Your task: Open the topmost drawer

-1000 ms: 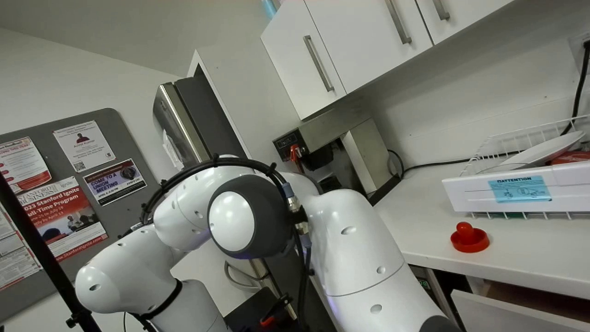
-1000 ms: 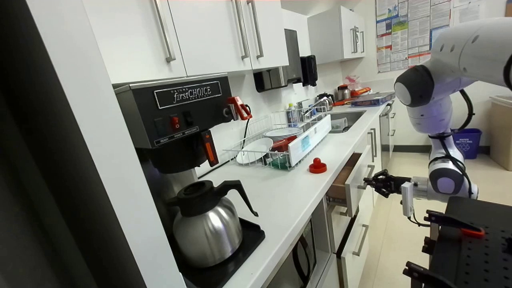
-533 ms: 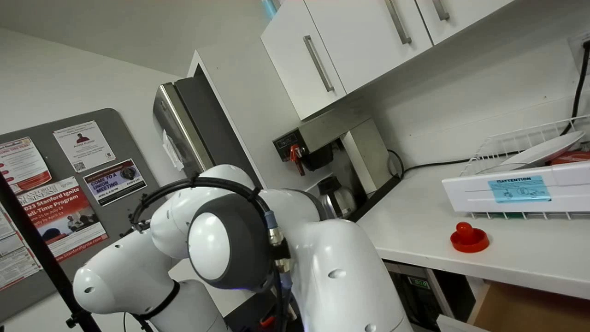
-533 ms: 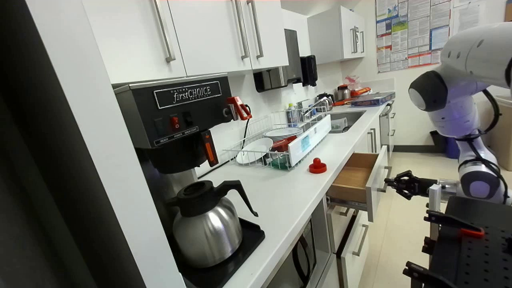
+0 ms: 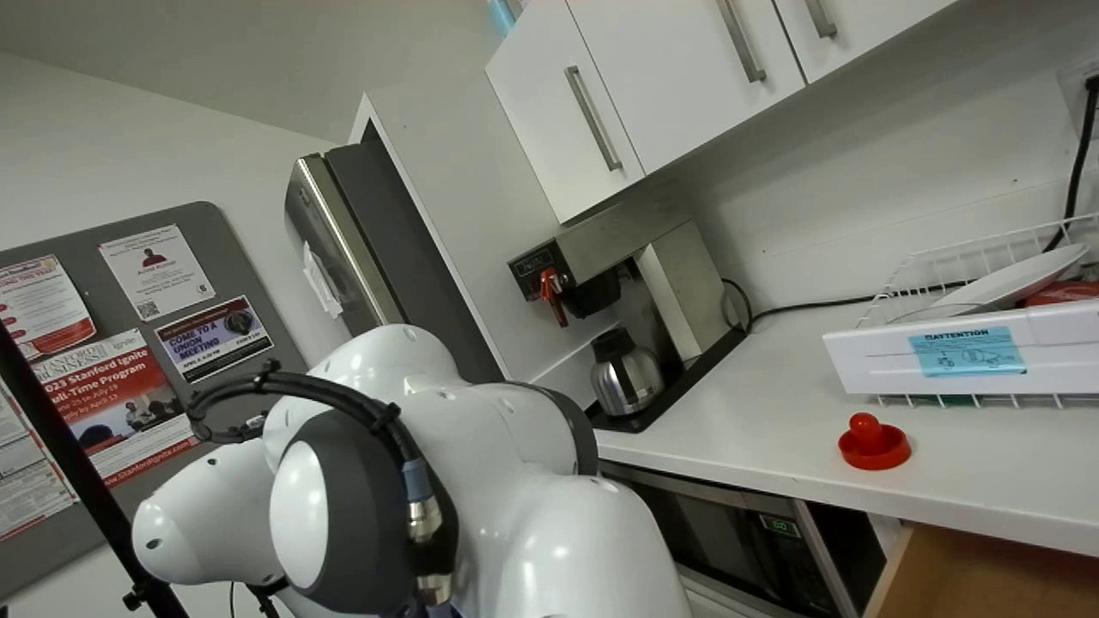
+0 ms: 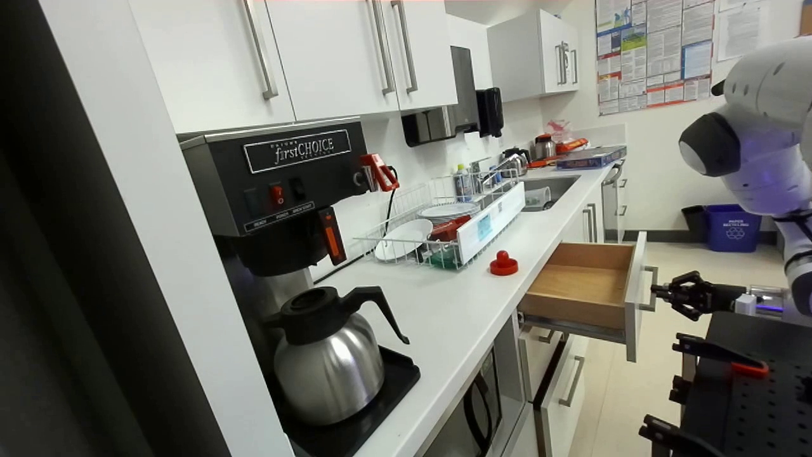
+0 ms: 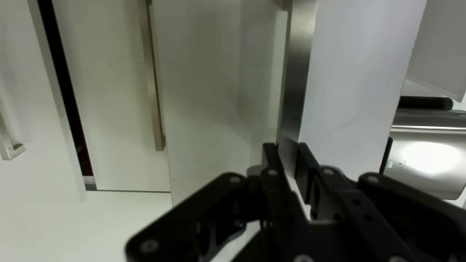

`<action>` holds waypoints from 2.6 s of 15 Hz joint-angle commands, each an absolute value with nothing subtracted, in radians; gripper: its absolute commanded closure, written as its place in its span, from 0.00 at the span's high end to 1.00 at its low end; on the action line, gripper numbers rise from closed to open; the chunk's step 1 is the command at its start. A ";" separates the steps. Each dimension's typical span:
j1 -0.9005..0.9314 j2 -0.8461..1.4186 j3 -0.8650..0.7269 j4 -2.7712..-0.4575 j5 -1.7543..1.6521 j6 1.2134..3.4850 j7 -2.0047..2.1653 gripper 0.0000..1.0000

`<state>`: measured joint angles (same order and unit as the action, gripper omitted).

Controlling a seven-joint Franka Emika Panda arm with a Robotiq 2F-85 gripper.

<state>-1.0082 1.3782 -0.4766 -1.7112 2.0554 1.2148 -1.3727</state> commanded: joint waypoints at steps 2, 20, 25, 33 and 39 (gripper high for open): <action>-1.049 1.411 -0.508 -1.661 1.998 1.261 -1.403 0.04; -0.794 0.894 -0.724 -2.182 1.635 1.450 -1.639 1.00; -0.569 0.674 -0.883 -2.337 1.582 1.724 -1.588 1.00; -0.217 0.328 -0.971 -2.402 1.335 2.178 -1.395 1.00; -0.145 0.110 -0.813 -2.386 1.030 2.395 -1.123 1.00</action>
<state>-0.1489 0.2393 -0.8902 -2.3541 1.1443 2.2993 -1.2327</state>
